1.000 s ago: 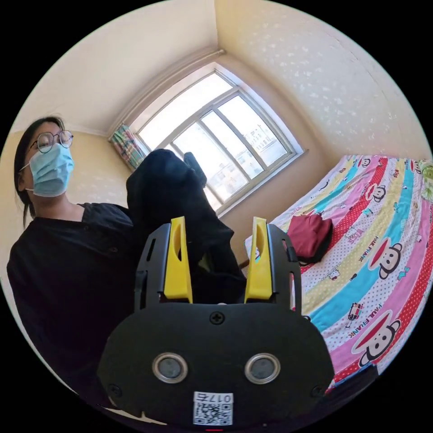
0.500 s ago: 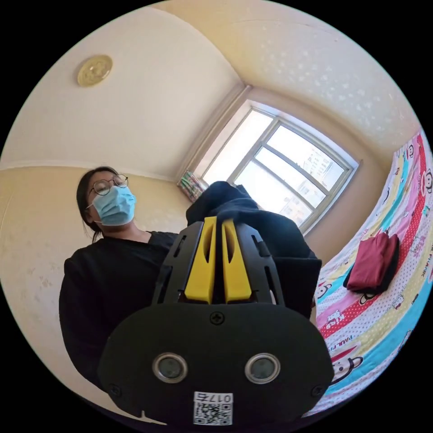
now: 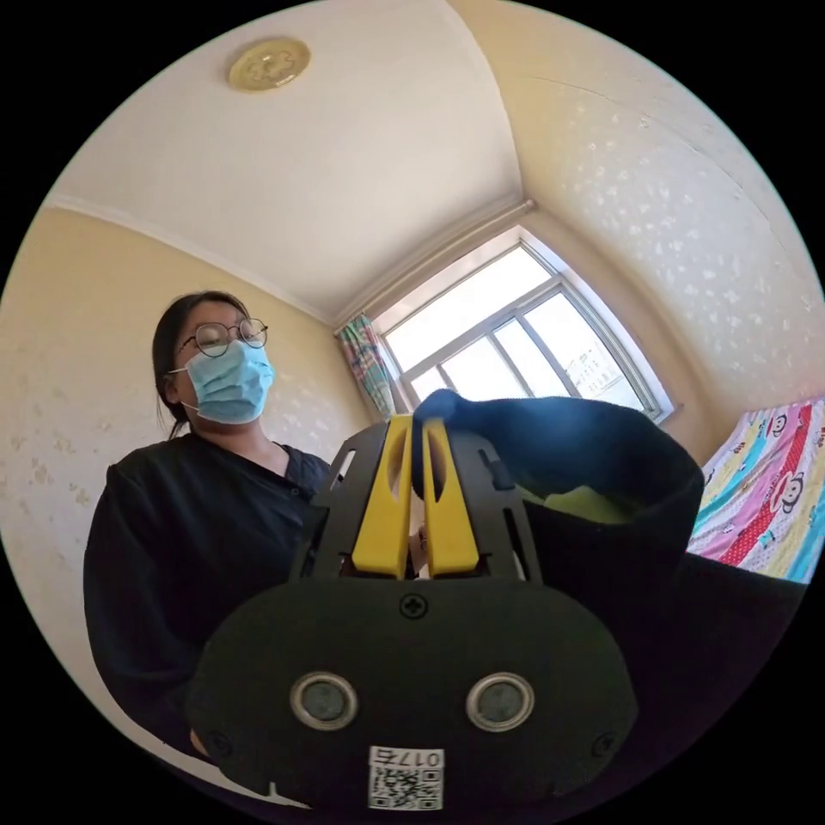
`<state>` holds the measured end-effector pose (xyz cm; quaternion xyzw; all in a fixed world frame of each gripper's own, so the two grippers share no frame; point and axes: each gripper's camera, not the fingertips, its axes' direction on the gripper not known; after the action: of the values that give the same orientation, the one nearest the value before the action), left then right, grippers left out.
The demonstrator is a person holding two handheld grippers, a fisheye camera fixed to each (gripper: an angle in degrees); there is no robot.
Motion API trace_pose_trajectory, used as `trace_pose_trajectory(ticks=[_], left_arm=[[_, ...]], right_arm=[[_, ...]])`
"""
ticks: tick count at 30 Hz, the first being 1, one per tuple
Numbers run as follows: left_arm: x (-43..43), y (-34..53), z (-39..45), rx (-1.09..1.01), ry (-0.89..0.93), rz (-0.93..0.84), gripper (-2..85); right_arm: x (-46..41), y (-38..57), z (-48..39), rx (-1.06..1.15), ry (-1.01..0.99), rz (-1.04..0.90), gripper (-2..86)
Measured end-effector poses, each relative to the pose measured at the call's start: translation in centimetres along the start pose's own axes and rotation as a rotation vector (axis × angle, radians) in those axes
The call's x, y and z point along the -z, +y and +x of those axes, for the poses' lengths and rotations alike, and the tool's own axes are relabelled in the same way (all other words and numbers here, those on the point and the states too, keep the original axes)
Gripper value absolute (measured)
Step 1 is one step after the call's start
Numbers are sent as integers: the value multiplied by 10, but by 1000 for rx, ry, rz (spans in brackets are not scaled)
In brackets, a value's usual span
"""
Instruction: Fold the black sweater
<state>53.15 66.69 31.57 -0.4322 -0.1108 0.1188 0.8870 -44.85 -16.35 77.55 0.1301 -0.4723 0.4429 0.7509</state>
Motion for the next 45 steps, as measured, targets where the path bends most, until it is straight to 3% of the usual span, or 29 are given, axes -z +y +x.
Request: trace_pose_trajectory(ticks=[6,9,11,13,16,21,25,32,35,39,42,45], left_arm=[[-54,-39,16,-106,244,73,214],[-65,-50,19,-80,141,92,205],[-75,-56,16,2,-66,34,170],[-81,-58,10,34,-129,13,159],[-81,-57,-12,89,-17,-2,97],[-26,-44,-35,-25,162,40,53],[40,-42,-45,-126,456,117,42],[111,-53,-8,-392,457,145,41],[133,-62,-8,-375,488,149,41],[156,-72,-1,-392,435,124,40],[175,-79,3,-411,419,104,40],[200,-81,-1,-395,393,117,41]], right_arm=[[1,-3,12,3,84,63,94],[-6,3,17,-4,166,35,80],[-14,7,21,-9,197,7,71],[-25,12,29,-29,258,-13,56],[-37,17,42,-57,300,-49,35],[-13,26,57,-99,295,-12,22],[-22,22,54,-63,315,-173,25],[-30,36,44,40,321,-345,52],[0,52,64,-117,419,-300,103],[4,107,137,-348,400,-413,153],[-6,152,208,-524,311,-474,164],[-19,176,256,-629,86,-469,155]])
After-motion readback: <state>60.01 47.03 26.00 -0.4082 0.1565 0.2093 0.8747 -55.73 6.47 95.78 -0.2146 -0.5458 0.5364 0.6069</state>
